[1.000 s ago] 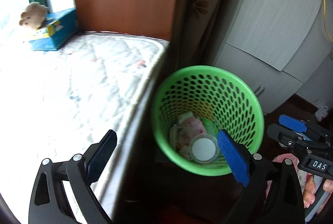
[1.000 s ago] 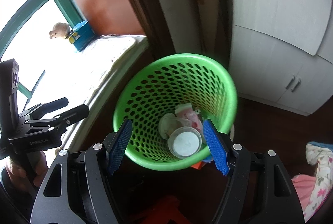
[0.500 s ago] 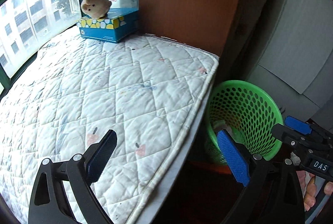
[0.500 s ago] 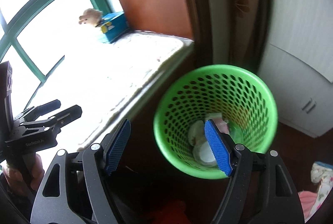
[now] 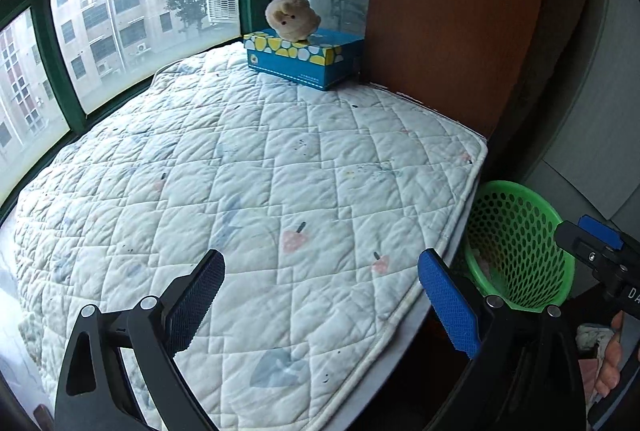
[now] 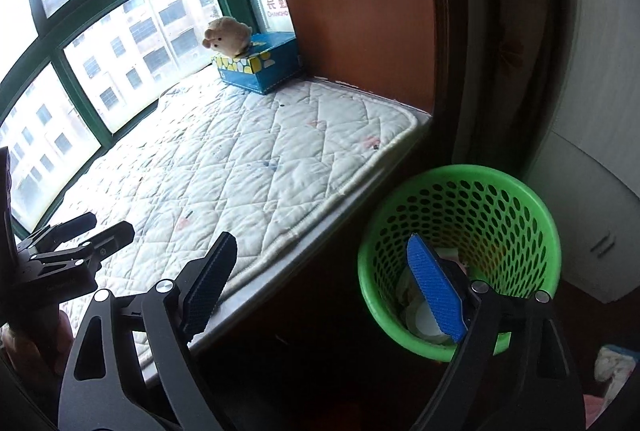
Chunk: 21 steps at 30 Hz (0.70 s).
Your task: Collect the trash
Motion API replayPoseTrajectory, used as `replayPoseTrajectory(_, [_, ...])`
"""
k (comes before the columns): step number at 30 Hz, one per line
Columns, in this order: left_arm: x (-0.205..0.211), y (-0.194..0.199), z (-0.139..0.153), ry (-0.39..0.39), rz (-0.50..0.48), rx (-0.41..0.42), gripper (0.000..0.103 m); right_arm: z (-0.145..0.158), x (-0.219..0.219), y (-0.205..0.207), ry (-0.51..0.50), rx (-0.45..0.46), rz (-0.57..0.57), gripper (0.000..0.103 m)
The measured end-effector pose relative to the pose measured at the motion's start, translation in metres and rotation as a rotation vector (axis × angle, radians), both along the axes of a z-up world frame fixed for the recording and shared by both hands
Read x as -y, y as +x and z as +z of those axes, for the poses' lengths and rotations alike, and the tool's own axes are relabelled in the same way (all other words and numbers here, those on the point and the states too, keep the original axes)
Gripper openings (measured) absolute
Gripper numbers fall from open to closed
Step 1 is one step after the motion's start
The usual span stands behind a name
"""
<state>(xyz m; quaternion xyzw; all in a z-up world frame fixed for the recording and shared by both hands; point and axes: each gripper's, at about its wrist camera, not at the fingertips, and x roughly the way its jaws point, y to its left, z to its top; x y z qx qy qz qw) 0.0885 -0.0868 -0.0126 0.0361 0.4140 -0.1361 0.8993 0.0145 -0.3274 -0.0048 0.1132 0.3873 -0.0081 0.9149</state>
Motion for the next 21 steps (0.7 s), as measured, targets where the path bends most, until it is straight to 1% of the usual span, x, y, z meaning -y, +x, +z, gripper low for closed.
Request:
replayPoseTrajectory(5, [-0.018,-0.009,0.007,-0.007,0.037,0.025,0.094,0.004,-0.018,0.0,0.006,0.013,0.019,0.087])
replayPoseTrajectory(11, [-0.029,-0.016,0.008,-0.014,0.062,0.038,0.094,0.007,-0.035,-0.001,-0.029,0.022,0.045,0.089])
replayPoseTrajectory(21, [-0.033,-0.02,0.011,-0.008,0.073,0.051,0.094,0.007,-0.039,-0.002,-0.031,0.022,0.051,0.089])
